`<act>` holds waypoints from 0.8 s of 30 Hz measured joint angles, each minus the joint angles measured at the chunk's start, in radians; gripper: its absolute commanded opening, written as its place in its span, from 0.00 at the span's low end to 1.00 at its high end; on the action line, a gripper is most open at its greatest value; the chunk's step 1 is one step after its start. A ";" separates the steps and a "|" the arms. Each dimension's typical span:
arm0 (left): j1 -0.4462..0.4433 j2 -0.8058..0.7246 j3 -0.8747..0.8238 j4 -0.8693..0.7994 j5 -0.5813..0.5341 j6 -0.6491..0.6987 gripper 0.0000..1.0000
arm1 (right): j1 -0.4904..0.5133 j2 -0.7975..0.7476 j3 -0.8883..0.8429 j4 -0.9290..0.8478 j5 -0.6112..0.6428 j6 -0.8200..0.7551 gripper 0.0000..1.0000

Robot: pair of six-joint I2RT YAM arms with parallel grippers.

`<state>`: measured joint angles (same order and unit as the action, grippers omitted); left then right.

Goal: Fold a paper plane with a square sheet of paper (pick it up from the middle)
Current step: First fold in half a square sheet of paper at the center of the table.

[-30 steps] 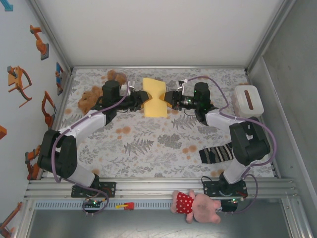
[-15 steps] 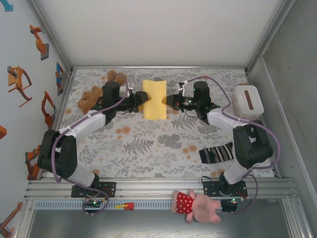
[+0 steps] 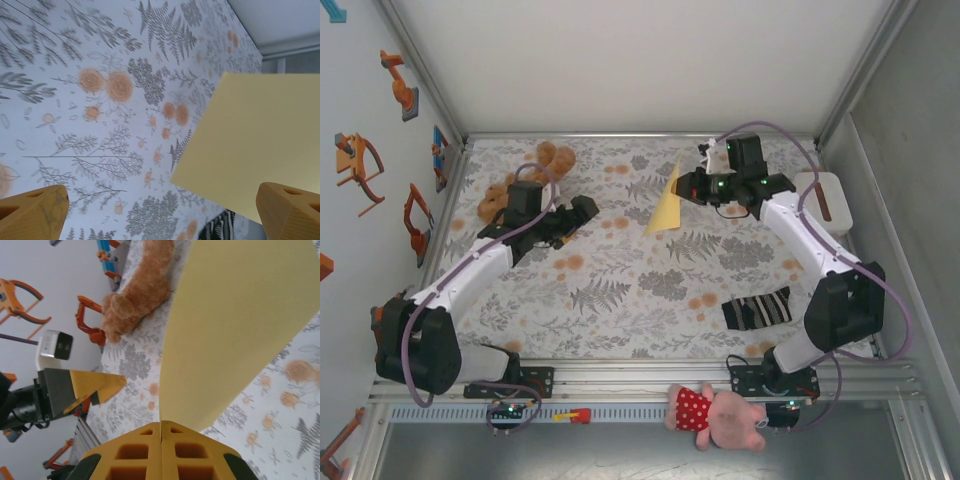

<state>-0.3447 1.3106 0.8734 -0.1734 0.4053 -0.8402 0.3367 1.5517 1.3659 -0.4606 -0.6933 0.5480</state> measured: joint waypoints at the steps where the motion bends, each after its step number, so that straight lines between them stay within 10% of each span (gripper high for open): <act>1: 0.000 -0.007 -0.001 -0.008 -0.014 0.006 0.96 | 0.002 0.000 0.016 -0.032 0.012 -0.012 0.00; 10: 0.000 -0.006 -0.069 -0.013 -0.040 0.013 0.98 | 0.138 0.149 0.071 -0.127 0.115 0.004 0.00; 24: -0.051 0.098 -0.083 0.029 0.003 -0.008 0.91 | 0.257 0.352 -0.095 0.219 0.082 0.205 0.00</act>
<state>-0.3962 1.4090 0.7906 -0.1440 0.4088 -0.8486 0.5938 1.9038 1.2705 -0.2417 -0.6109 0.7528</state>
